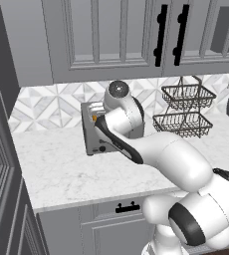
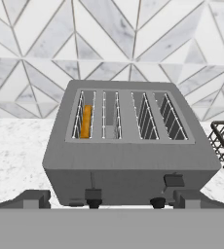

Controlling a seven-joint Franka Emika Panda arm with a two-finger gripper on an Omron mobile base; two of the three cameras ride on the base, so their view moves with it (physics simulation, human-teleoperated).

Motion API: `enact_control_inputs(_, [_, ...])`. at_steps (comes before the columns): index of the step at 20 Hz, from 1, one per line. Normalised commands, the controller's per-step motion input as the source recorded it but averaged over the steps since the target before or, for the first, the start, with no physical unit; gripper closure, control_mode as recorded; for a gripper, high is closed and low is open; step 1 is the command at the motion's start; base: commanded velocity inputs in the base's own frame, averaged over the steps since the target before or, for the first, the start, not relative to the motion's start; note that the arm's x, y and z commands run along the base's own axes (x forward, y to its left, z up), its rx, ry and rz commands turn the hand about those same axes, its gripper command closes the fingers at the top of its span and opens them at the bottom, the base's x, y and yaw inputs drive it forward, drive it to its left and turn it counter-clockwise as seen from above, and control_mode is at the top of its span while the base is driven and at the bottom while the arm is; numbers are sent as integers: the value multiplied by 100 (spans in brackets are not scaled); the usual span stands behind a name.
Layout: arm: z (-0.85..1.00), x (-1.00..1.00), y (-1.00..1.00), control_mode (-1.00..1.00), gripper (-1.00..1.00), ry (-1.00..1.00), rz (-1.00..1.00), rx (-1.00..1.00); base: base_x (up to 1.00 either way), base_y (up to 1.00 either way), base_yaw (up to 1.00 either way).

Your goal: Start the toaster. Once the lever pops up, take the bread to the plate on the dining counter.

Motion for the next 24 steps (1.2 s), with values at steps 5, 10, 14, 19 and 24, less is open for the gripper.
enact_control_inputs(5, [0,0,0,-100,-100,0,0,0,0,0,0])
enact_control_inputs(10, [0,0,0,-100,-100,0,0,0,0,0,0])
enact_control_inputs(14, [0,0,0,-100,-100,0,0,0,0,0,0])
enact_control_inputs(19, [0,0,0,-100,-100,0,0,0,0,0,0])
enact_control_inputs(24, [0,0,0,-100,-100,0,0,0,0,0,0])
